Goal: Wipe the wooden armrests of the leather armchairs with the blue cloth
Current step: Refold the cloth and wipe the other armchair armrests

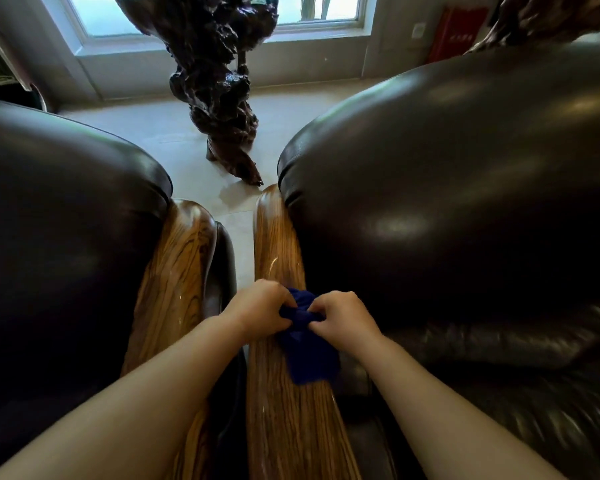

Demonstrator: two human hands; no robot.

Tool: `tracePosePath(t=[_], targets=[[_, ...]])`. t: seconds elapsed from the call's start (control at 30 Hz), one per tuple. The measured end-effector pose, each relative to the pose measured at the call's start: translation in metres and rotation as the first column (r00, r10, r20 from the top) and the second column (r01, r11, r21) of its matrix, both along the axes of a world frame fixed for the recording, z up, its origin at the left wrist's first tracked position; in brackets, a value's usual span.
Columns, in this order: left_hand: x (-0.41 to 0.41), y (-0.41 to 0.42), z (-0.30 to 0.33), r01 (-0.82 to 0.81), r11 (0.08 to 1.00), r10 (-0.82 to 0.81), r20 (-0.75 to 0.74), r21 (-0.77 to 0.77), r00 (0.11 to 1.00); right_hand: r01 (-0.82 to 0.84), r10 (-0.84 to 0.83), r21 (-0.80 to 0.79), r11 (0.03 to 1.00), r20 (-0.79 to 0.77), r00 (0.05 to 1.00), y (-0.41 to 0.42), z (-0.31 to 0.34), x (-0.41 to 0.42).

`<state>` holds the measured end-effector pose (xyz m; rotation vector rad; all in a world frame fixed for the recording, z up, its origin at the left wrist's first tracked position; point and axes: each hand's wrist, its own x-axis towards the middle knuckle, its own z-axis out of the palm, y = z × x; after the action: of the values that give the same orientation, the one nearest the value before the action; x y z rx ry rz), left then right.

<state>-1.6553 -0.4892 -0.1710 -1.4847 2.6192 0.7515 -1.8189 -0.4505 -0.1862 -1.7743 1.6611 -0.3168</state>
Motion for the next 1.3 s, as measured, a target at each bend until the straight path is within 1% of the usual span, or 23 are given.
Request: tracePosePath(t=[0.1, 0.2, 0.3, 0.4, 0.5, 0.6, 0.7, 0.87, 0.97, 1.13, 1.3], targets=[[-0.004, 0.032, 0.018, -0.047, 0.988, 0.050, -0.017, 0.148, 0.999, -0.002, -0.004, 0.078, 0.997, 0.074, 0.997, 0.033, 0.018, -0.010], [-0.006, 0.062, 0.058, -0.128, 0.966, 0.147, -0.068, 0.225, 0.987, -0.017, 0.008, 0.067, 0.998, 0.142, 0.990, 0.059, 0.055, -0.021], [-0.004, 0.098, 0.109, -0.164, 0.945, 0.213, -0.151, 0.283, 0.965, -0.074, 0.064, 0.058, 0.996, 0.167, 0.984, 0.083, 0.105, -0.032], [-0.004, 0.133, 0.162, -0.190, 0.934, 0.258, -0.205, 0.303, 0.944, -0.123, 0.115, 0.039, 0.992, 0.171, 0.979, 0.109, 0.160, -0.041], [-0.007, 0.164, 0.215, -0.202, 0.944, 0.265, -0.239, 0.260, 0.934, -0.151, 0.148, 0.001, 0.989, 0.161, 0.976, 0.141, 0.216, -0.050], [-0.017, 0.200, 0.273, -0.149, 0.975, 0.190, -0.262, 0.165, 0.946, -0.147, 0.155, -0.073, 0.986, 0.112, 0.982, 0.183, 0.274, -0.062], [-0.032, 0.240, 0.331, -0.091, 0.994, 0.106, -0.279, 0.069, 0.954, -0.110, 0.122, -0.189, 0.976, 0.057, 0.991, 0.233, 0.334, -0.075], [-0.071, 0.301, 0.419, 0.011, 0.999, -0.022, -0.299, -0.038, 0.954, -0.050, 0.049, -0.311, 0.949, -0.011, 0.999, 0.320, 0.427, -0.111], [-0.108, 0.334, 0.466, 0.079, 0.991, -0.110, -0.317, -0.108, 0.942, 0.002, -0.010, -0.357, 0.934, -0.021, 1.000, 0.367, 0.474, -0.144], [-0.175, 0.387, 0.517, 0.197, 0.960, -0.254, -0.316, -0.200, 0.914, 0.059, -0.086, -0.408, 0.911, -0.048, 0.995, 0.435, 0.528, -0.202], [-0.266, 0.438, 0.539, 0.280, 0.937, -0.340, -0.353, -0.210, 0.872, 0.147, -0.174, -0.435, 0.888, -0.023, 0.984, 0.507, 0.547, -0.284]])
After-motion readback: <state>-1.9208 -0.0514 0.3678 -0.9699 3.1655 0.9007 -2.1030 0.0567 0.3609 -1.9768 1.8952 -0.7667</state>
